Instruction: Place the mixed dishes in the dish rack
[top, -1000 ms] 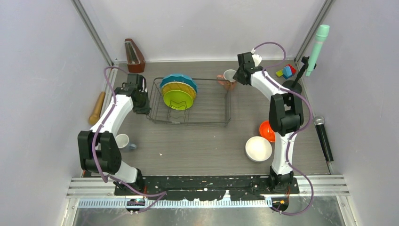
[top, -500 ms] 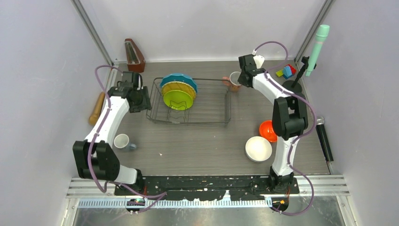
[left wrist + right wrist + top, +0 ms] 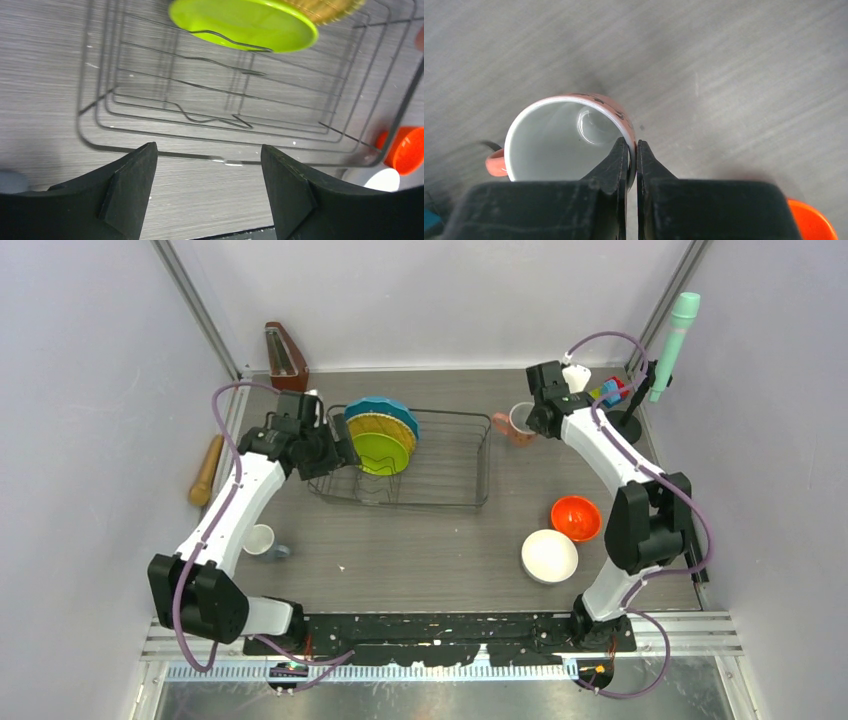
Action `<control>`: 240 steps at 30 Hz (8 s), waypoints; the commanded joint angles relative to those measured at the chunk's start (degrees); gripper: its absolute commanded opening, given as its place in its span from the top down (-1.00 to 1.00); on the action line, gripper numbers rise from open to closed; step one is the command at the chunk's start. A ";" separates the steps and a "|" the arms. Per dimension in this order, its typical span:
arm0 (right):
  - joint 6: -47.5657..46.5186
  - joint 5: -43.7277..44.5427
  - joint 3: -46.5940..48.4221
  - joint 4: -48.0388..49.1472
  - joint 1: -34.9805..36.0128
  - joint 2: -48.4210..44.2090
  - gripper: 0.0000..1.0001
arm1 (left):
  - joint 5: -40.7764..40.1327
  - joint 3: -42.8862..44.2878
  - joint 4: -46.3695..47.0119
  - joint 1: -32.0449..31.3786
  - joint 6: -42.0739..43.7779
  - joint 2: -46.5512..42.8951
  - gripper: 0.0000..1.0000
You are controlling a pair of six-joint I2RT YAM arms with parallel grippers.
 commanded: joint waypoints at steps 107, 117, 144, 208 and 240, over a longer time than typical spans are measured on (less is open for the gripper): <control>44.33 -71.60 -23.24 69.94 -7.80 -31.61 0.99 | 33.24 -10.56 35.52 -6.33 -19.12 -10.59 -0.87; 67.82 -57.14 -20.80 108.95 0.17 -18.19 0.99 | 26.74 -15.64 63.03 -10.47 -28.25 -11.03 -0.90; 62.83 -55.26 -17.77 115.83 8.54 -12.53 0.99 | 9.16 -11.28 101.87 -13.35 -86.14 4.11 -0.99; 28.93 -54.18 -22.90 43.56 3.61 -26.13 -0.99 | 18.32 -13.63 74.84 -11.32 -49.89 0.31 1.00; 23.42 -49.12 -12.08 22.68 9.03 -18.31 -0.39 | 18.01 -11.93 67.30 -14.16 -39.99 4.91 1.00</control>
